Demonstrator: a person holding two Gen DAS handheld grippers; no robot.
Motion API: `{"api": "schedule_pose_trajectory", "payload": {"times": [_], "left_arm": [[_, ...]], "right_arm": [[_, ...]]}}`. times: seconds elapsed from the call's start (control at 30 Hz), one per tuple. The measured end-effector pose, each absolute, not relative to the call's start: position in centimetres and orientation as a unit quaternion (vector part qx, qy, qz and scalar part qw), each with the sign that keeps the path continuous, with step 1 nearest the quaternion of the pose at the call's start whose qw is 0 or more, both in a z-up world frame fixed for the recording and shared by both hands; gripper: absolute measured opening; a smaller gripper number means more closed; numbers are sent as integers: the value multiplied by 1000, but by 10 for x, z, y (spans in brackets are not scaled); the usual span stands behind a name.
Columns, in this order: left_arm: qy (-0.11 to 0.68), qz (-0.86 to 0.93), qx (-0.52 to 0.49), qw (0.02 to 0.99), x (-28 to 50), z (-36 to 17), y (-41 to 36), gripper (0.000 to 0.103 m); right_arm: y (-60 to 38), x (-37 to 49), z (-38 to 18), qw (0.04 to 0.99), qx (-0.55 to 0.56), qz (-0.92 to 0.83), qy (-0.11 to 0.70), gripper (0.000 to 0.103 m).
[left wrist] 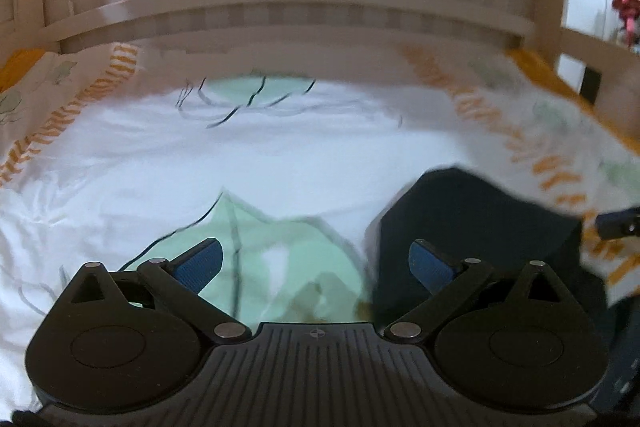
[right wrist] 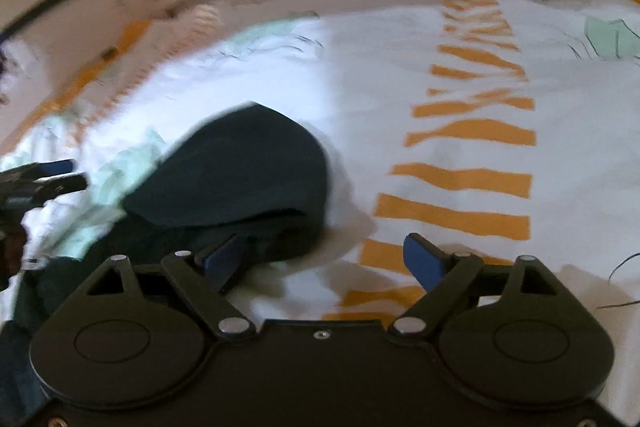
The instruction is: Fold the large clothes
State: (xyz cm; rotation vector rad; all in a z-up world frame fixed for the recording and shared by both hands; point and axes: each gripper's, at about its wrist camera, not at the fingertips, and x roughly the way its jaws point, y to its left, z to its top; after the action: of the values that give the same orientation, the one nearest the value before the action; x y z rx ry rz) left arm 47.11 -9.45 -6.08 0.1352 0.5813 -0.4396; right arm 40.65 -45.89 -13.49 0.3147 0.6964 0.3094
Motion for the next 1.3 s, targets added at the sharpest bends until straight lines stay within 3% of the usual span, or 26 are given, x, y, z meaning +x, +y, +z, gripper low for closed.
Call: {"api": "schedule_pose_trajectory", "payload": {"times": [0.1, 0.27, 0.4, 0.57, 0.87, 1.13, 1.3], "left_arm": [[277, -230, 84, 929, 468, -57, -123, 102], [285, -232, 128, 921, 471, -76, -168, 102], [342, -165, 144, 914, 492, -108, -168, 102], [400, -148, 18, 904, 514, -138, -121, 103], [367, -162, 17, 916, 506, -148, -118, 103], [363, -163, 15, 917, 504, -147, -119, 103], [371, -161, 20, 914, 506, -143, -121, 103]], "right_arm": [[-464, 407, -130, 922, 196, 120, 311, 89], [-455, 421, -126, 932, 173, 75, 309, 89], [-450, 427, -128, 931, 171, 73, 315, 89], [-439, 435, -130, 930, 152, 81, 324, 89], [-420, 467, -122, 928, 145, 108, 326, 88], [-408, 493, -168, 909, 155, 92, 376, 86], [-402, 498, -162, 910, 136, 83, 383, 86]]}}
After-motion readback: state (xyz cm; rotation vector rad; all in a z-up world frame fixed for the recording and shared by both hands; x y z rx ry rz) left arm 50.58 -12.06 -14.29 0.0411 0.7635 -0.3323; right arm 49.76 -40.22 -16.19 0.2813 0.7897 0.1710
